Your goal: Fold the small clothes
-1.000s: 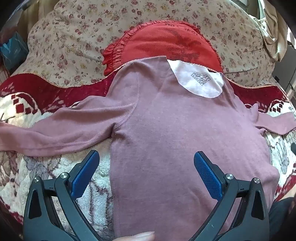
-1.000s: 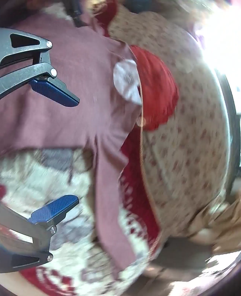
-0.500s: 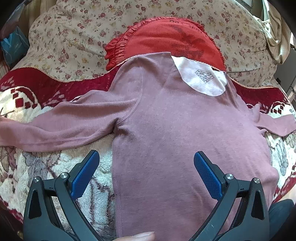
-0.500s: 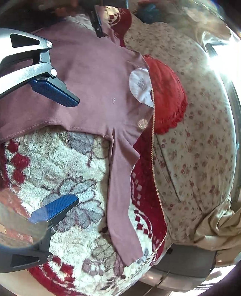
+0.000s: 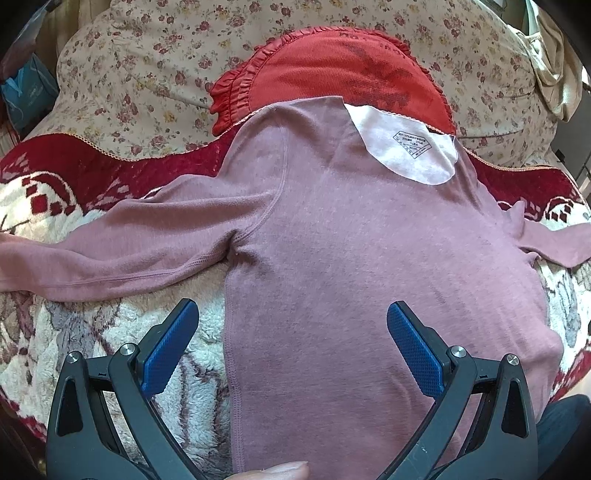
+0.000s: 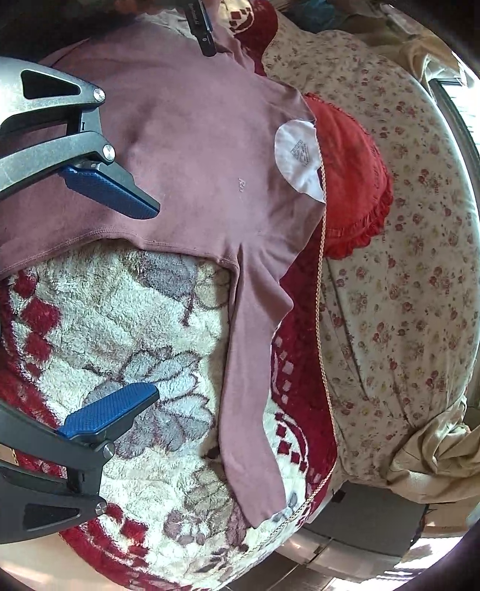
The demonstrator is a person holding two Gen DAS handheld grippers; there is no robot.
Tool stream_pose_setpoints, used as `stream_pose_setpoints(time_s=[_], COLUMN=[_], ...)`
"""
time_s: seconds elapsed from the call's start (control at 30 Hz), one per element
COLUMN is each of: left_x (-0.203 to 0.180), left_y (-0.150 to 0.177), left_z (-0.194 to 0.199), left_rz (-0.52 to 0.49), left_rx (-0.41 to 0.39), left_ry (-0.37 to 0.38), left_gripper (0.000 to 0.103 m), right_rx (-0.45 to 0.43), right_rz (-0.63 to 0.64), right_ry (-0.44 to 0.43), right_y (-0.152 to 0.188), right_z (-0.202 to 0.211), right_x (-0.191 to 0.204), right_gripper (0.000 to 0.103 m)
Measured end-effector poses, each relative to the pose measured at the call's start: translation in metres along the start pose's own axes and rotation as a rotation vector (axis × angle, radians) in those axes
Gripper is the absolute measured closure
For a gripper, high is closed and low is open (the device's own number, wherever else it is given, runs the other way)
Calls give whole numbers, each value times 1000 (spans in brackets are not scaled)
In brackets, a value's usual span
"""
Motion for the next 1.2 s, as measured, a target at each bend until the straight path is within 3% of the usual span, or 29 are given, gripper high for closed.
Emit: stream_pose_setpoints(time_s=[0.33,1.2], left_x=[0,0], left_y=[-1,-3], left_z=[3,3], left_rz=[-17,-6], left_rx=[-10,-4], left_ry=[-28,-13], left_gripper=[1,1], right_rx=[4,9], right_rz=[5,8], right_ry=[5,4], right_y=[1,3], right_z=[-1,-4], right_x=[3,2], right_gripper=[15,15])
Point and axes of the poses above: each gripper's, at about its wrist camera, not at the fingertips, and z roughly against the way its jaws point, x to its left, y to its underside, the point moved 1 cm from there along -z, roughly the way its jaws point, and after that the axes turned 10 degrees about -x, right-handed, at the moved point
